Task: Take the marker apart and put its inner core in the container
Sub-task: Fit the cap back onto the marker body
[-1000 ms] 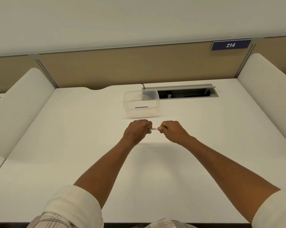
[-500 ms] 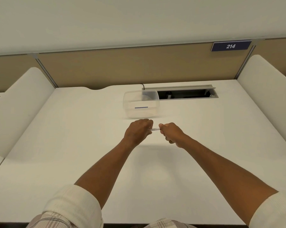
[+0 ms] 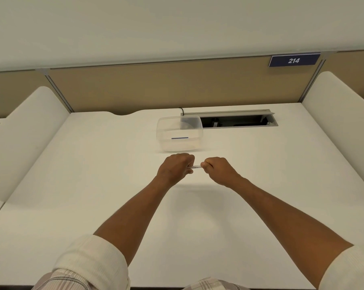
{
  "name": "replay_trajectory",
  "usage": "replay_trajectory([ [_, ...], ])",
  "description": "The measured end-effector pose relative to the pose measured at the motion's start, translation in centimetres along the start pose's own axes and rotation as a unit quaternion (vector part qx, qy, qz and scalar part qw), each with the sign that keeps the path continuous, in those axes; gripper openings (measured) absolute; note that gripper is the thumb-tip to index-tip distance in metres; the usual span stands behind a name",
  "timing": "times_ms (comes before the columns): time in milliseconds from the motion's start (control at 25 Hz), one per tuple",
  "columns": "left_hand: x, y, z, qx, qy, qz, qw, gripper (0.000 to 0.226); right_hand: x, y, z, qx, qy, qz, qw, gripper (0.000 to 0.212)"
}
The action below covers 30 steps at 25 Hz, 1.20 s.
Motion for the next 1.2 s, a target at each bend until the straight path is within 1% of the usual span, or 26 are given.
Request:
replay_trajectory([
  [80, 0.0, 0.1, -0.2, -0.004, -0.001, -0.009, 1.000, 0.021, -0.1, -0.3, -0.5, -0.063, -0.056, 0.007, 0.996, 0.042],
  [160, -0.2, 0.2, -0.2, -0.010, -0.005, -0.016, 1.000, 0.021, -0.1, -0.8, -1.4, -0.168, -0.127, 0.020, 0.977, 0.040],
  [200, -0.3, 0.2, -0.2, -0.013, -0.006, -0.015, 1.000, 0.021, 0.0, -1.1, -1.6, -0.202, -0.148, 0.034, 0.968, 0.040],
  [240, -0.3, 0.2, -0.1, -0.015, -0.006, -0.011, 1.000, 0.020, -0.1, -1.2, -1.7, -0.207, -0.149, 0.049, 0.966, 0.041],
  [280, -0.4, 0.1, 0.1, -0.016, -0.005, -0.007, 1.000, 0.019, -0.2, -1.1, -1.5, -0.186, -0.133, 0.055, 0.972, 0.041],
  [360, -0.5, -0.2, 0.4, -0.017, -0.002, -0.003, 1.000, 0.016, -0.5, -0.4, -1.1, -0.104, -0.069, 0.036, 0.991, 0.035],
  [480, -0.7, -0.4, 0.4, -0.012, -0.002, 0.006, 1.000, 0.012, -0.9, 0.4, -0.4, -0.008, 0.014, 0.002, 1.000, 0.023],
  [560, -0.9, -0.4, 0.4, -0.006, -0.005, 0.009, 1.000, 0.011, -1.0, 0.5, -0.3, 0.041, 0.020, -0.009, 0.999, 0.025],
  [640, -0.9, -0.5, 0.3, -0.010, -0.006, 0.006, 1.000, 0.012, -1.0, 0.5, -0.4, 0.066, 0.009, -0.017, 0.998, 0.028],
  [801, -0.8, -0.3, 0.1, -0.033, -0.016, -0.007, 0.999, 0.017, -1.1, 0.1, -0.1, 0.054, -0.020, -0.004, 0.998, 0.035],
  [881, -0.8, 0.0, -0.3, -0.051, -0.032, -0.019, 0.998, 0.017, -1.2, -0.3, -0.3, 0.041, -0.050, 0.012, 0.998, 0.039],
  [921, -0.8, 0.3, -0.4, -0.060, -0.039, -0.024, 0.997, 0.017, -1.2, -0.5, -0.6, 0.013, -0.073, 0.018, 0.997, 0.040],
  [1001, -0.9, 0.5, -0.6, -0.076, -0.054, -0.028, 0.995, 0.016, -0.8, -0.9, -1.4, -0.089, -0.128, 0.034, 0.987, 0.041],
  [1041, -0.8, 0.6, -0.7, -0.085, -0.061, -0.029, 0.994, 0.014, -0.6, -1.2, -1.5, -0.123, -0.139, 0.050, 0.981, 0.041],
  [1121, -0.7, 0.5, -0.9, -0.099, -0.075, -0.040, 0.991, 0.011, -0.5, -1.5, -1.1, -0.119, -0.111, 0.077, 0.984, 0.036],
  [1201, -0.8, 0.2, -1.3, -0.093, -0.089, -0.054, 0.990, 0.010, -0.5, -1.5, -0.6, -0.079, -0.069, 0.072, 0.992, 0.025],
])
Point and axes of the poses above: each hand's wrist, its own x-axis away from the middle knuckle, its own y-axis out of the back of the hand, z = x × y, the point moved 7 cm from there along -x, towards the middle knuckle, and after that the axes turned 7 degrees about -x, right-handed, at the moved point
